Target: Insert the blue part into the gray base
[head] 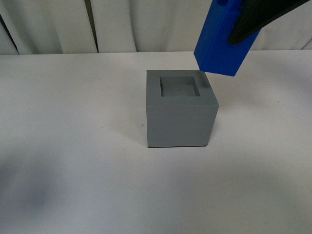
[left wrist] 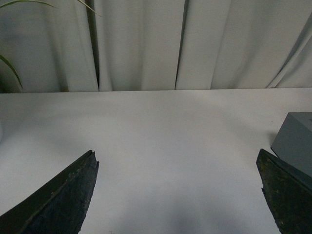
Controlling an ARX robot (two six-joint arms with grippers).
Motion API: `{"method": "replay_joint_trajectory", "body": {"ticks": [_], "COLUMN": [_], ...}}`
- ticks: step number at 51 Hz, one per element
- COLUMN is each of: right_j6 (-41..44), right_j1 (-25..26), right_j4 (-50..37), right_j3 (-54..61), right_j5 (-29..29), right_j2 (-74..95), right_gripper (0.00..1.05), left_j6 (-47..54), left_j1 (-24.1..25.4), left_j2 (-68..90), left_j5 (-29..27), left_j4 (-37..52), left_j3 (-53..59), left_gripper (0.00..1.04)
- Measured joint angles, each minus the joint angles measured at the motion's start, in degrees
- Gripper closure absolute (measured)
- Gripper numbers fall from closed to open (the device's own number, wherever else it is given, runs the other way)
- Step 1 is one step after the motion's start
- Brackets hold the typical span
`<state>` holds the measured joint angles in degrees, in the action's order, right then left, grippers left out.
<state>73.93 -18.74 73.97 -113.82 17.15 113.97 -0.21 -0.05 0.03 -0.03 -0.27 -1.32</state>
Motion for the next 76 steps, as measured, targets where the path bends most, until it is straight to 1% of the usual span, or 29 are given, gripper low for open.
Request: {"method": "replay_joint_trajectory", "body": {"ticks": [5,13,22,36,57,66,67,71,74,76], "right_j6": [-1.1,-2.4,-3.7,-5.0,-4.9,-5.0,-5.0,-5.1,-5.3,-5.7], "right_j1": [-2.3,-4.5,-6.0,-6.8,-6.8,-6.9,-6.9,-6.9,-6.9,-6.8], "right_j4": [-0.6,-1.8,-2.6,-3.7,-3.1,-4.9,-5.0,-5.5,-5.8,-6.0], "right_j3": [0.0,0.0,0.0,-1.0,-1.6,-0.2,0.0,0.8,0.8,0.7], "right_j5": [-1.2,-2.9,-4.4,-5.1,-5.7,-5.6,-5.5,-5.3,-4.9,-3.9], "right_j2": [0.0,0.5,3.0,4.9,5.8,5.8,5.8,5.8,5.8,5.8], "right_gripper": [0.57,0.57,0.57,0.57,0.57,0.57,0.57,0.4,0.33,0.26], "left_j6": [0.0,0.0,0.0,0.0,0.0,0.0,0.0,0.0,0.0,0.0], "left_j1": [0.0,0.0,0.0,0.0,0.0,0.0,0.0,0.0,0.0,0.0], "left_j2": [0.0,0.0,0.0,0.0,0.0,0.0,0.0,0.0,0.0,0.0], "left_j5": [0.0,0.0,0.0,0.0,0.0,0.0,0.0,0.0,0.0,0.0], "left_j4": [0.0,0.0,0.0,0.0,0.0,0.0,0.0,0.0,0.0,0.0], "left_j3": [0.0,0.0,0.0,0.0,0.0,0.0,0.0,0.0,0.0,0.0], "left_gripper": [0.06,0.06,0.06,0.06,0.06,0.06,0.06,0.06,0.06,0.06]}}
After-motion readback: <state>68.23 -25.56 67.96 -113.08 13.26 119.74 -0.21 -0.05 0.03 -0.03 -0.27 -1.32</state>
